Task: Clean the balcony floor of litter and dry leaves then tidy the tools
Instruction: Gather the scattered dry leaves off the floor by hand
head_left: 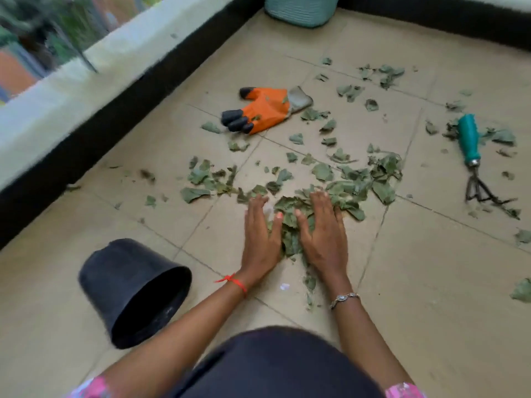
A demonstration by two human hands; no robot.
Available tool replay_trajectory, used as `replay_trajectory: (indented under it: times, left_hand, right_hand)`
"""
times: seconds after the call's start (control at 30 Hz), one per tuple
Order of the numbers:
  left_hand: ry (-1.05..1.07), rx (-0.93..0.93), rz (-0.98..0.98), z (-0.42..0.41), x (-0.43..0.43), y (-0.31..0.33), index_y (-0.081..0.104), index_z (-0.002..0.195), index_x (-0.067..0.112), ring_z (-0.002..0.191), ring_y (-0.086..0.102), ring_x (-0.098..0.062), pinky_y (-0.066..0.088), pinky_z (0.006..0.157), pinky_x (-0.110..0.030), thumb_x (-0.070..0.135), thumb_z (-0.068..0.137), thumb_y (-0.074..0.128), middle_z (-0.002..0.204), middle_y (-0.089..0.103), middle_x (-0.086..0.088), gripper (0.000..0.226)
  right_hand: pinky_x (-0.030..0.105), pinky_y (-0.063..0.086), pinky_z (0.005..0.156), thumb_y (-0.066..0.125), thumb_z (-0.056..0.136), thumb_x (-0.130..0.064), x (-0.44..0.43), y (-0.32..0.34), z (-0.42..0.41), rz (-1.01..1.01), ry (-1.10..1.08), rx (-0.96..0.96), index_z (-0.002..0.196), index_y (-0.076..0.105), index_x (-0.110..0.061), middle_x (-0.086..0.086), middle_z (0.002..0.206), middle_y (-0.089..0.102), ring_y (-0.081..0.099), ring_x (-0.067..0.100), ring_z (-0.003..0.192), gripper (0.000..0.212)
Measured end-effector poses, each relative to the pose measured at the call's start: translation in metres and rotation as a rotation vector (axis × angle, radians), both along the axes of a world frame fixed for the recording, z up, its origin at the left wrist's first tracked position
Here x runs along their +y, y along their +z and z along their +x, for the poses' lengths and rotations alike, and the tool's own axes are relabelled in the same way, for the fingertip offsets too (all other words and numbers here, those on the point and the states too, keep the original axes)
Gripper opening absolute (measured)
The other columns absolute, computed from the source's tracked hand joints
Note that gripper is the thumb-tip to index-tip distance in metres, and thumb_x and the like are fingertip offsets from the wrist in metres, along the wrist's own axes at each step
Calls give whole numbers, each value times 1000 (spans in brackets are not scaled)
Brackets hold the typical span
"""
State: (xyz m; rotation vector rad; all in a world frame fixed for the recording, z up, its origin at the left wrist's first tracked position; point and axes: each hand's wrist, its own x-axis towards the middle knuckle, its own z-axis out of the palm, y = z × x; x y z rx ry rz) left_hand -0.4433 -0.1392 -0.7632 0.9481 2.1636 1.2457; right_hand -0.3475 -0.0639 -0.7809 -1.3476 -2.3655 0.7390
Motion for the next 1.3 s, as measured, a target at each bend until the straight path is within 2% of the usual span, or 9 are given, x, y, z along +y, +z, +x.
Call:
replay_trajectory:
  times: [0.23,0.43,0.63,0.77,0.93,1.07,1.13,1.2,1.3]
  left_hand:
    - [-52,112,-37,-68,-13,52,58,113,6,106,54,-16,42,93,-31,19,96,49,116,59,-7,23]
    - [-23,267,-224,-176,-48,69,57,116,4,115,48,-21,27,86,-14,19,92,56,122,53,-11,28]
    - [27,327,-524,-251,-100,39,42,134,5,134,27,-30,21,111,-35,21,89,59,144,31,-16,51]
    - [123,407,-585,-278,-121,34,36,137,6,135,24,-31,19,114,-41,24,90,57,146,27,-16,55]
    - [246,317,-629,-298,-128,30,24,144,2,135,21,-36,20,113,-45,26,90,59,148,19,-19,68]
    - [163,238,-669,-299,-121,31,24,144,2,136,19,-37,22,113,-46,31,88,63,150,16,-19,74]
    - [61,217,-626,-294,-118,33,25,144,4,137,20,-35,23,113,-47,31,88,62,150,16,-16,72]
    - [-61,222,-565,-284,-114,36,27,144,6,136,23,-32,25,112,-45,30,89,60,150,19,-14,68]
    - [-186,184,-400,-268,-110,44,36,140,13,132,35,-24,30,108,-35,24,90,60,145,31,-10,56]
  right_hand:
    - [33,9,114,31,90,-54,-5,13,-1,18,-13,-14,147,26,-20,-2,156,20,15,11,143,66]
    - [41,13,116,32,89,-50,-6,15,-5,24,-9,-55,146,27,-18,0,155,20,16,16,143,66]
    - [41,10,115,30,87,-52,-5,13,-7,39,-4,-77,145,30,-16,2,155,22,19,19,143,68]
    - [41,10,116,27,86,-55,-4,11,-8,57,2,-86,145,32,-14,3,155,24,20,19,143,72]
    - [36,7,116,29,86,-55,-3,11,-11,83,-3,-101,143,35,-12,5,153,26,24,23,141,72]
    - [43,26,112,35,88,-50,9,9,-16,153,-3,-207,130,49,-11,10,141,43,40,28,130,60]
    - [47,41,98,29,84,-59,17,17,-31,168,-50,-202,114,57,-10,12,122,54,51,30,112,64]
    - [49,41,96,28,83,-60,15,31,-59,169,-109,-145,107,59,-8,12,117,55,51,29,108,65]
    - [44,23,111,33,85,-55,-1,37,-102,213,31,-95,115,55,-9,10,129,49,42,27,124,58]
